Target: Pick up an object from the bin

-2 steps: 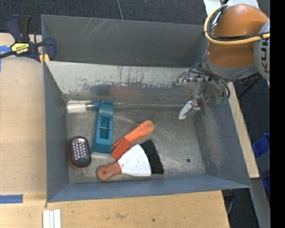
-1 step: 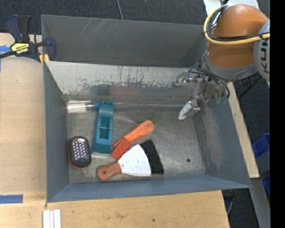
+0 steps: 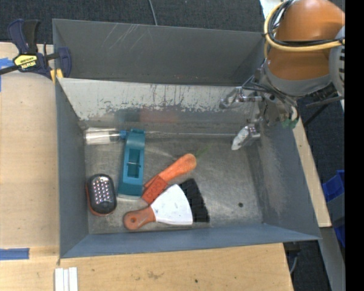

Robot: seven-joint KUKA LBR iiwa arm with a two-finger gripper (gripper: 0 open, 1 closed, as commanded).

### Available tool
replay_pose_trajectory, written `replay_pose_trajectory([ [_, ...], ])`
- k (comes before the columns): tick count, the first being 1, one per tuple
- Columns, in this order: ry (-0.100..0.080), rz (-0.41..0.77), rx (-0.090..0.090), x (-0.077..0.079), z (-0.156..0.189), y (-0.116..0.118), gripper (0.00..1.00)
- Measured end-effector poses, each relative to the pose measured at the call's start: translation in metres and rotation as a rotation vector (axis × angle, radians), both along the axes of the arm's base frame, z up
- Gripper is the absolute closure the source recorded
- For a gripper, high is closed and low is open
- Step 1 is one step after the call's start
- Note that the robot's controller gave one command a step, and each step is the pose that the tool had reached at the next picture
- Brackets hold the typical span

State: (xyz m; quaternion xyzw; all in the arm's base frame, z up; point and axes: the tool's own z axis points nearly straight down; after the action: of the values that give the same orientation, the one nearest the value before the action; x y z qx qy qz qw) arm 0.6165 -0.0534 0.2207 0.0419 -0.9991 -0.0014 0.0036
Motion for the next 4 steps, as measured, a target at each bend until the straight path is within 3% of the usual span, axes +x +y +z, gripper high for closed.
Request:
replay_pose_trajectory([
  [1,-0.009,-0.062,-0.002,-0.022,-0.13,0.046,1.0],
  [2,-0.011,-0.062,-0.003,-0.021,-0.129,0.046,0.0],
  [3,-0.011,-0.062,-0.003,-0.021,-0.129,0.046,0.0],
  [4,-0.012,0.048,-0.004,0.013,-0.138,0.122,1.0],
])
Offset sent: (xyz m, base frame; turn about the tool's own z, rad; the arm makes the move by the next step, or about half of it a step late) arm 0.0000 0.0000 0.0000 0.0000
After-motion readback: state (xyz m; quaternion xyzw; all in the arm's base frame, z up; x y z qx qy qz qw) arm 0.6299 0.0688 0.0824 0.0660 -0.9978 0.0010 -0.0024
